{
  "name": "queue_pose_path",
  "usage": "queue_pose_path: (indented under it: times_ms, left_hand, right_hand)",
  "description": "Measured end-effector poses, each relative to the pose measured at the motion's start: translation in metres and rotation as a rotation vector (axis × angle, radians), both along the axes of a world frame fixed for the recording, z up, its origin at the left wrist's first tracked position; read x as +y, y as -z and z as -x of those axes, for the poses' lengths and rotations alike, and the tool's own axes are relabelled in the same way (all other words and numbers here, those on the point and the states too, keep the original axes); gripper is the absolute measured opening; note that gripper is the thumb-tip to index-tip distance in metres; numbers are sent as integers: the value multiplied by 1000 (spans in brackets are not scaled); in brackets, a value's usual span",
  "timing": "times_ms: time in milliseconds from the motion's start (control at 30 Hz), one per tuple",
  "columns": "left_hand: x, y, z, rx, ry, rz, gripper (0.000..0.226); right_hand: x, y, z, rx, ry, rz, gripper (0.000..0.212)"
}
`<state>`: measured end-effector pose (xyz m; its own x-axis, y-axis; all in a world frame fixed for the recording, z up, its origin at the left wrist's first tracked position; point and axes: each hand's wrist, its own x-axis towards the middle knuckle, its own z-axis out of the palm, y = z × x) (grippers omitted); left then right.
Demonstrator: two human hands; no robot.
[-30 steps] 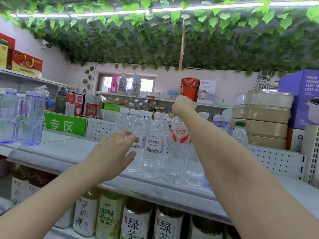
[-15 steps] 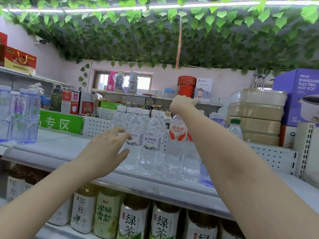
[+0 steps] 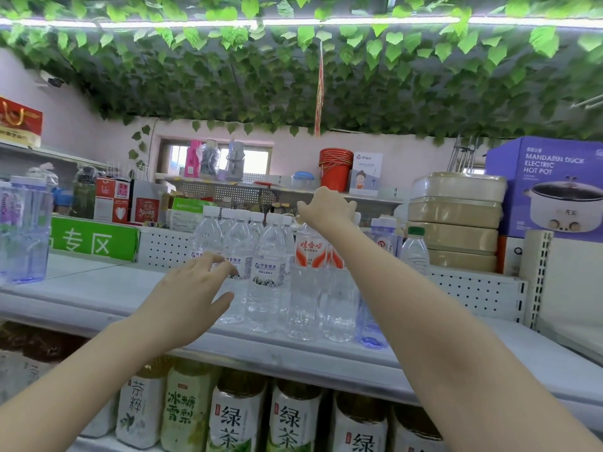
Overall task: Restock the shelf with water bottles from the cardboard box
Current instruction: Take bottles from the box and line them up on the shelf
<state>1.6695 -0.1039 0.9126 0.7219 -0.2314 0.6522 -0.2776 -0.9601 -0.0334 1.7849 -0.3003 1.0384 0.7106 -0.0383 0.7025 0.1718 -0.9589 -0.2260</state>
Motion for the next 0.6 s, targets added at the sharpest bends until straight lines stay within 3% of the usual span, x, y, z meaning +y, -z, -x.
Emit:
queue_pose_path:
  times_ms: [167, 333, 600]
  left_hand:
    - [-7, 2, 9, 15, 0, -5, 39]
    - [-13, 18, 19, 3, 10, -29, 39]
    - [-17, 28, 16, 57, -39, -86, 40]
  right_hand:
    - [-12, 20, 13, -233, -44, 70, 37]
    - [-33, 60, 39, -364, -70, 94, 28]
    - [-52, 146, 65, -165, -47, 160, 46]
